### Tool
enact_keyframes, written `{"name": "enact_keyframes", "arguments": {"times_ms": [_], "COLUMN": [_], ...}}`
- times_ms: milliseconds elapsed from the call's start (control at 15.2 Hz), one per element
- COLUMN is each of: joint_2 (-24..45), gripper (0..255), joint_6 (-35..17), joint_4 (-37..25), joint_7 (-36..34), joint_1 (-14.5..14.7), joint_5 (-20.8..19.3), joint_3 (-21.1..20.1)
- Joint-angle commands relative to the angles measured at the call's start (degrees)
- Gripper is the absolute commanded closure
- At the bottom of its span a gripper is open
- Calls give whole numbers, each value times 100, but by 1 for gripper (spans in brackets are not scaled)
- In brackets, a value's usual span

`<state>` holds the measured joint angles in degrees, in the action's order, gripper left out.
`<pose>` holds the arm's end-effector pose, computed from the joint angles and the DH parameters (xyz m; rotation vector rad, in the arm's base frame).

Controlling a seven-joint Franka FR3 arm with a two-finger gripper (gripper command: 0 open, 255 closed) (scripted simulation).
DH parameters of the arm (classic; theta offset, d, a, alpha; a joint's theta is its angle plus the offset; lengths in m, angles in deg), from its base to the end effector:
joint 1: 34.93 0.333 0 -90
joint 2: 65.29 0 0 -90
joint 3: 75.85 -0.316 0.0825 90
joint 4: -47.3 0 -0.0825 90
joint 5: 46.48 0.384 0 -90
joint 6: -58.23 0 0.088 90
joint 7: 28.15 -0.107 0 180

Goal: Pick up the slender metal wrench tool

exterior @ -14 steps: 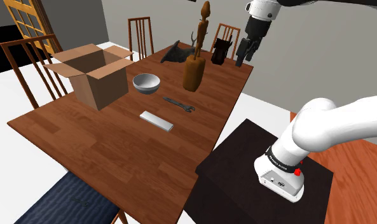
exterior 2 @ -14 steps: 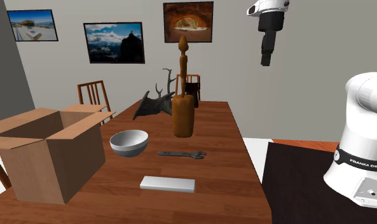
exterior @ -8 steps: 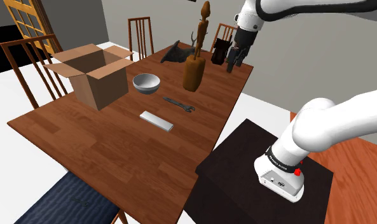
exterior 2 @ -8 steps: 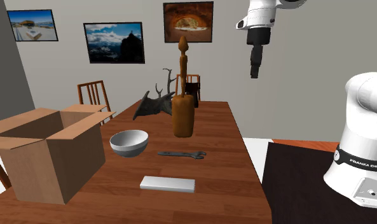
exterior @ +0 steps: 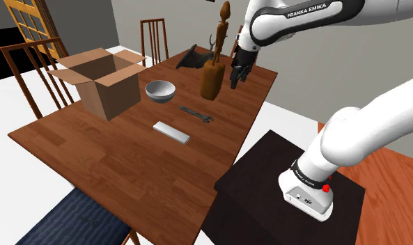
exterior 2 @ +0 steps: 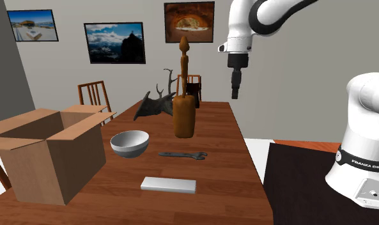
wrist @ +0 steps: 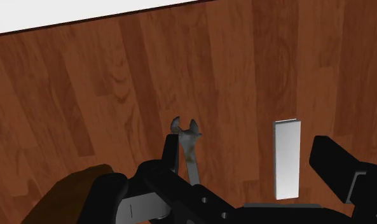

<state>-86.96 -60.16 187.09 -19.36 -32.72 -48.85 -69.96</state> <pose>0.4252 -0.0306 0.4414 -3.1352 -0.1820 -0.0054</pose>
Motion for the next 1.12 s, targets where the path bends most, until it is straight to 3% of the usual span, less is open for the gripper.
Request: {"name": "enact_keyframes", "arguments": {"times_ms": [0, 528, 1056], "joint_2": [418, 2217, 4046], "gripper": [0, 0, 0], "joint_6": [-352, -1480, -2157], "joint_4": [-71, -723, -1854], "joint_7": [91, 500, 896], "joint_1": [24, 87, 31], "joint_5": [18, 217, 474], "joint_3": [35, 110, 22]}}
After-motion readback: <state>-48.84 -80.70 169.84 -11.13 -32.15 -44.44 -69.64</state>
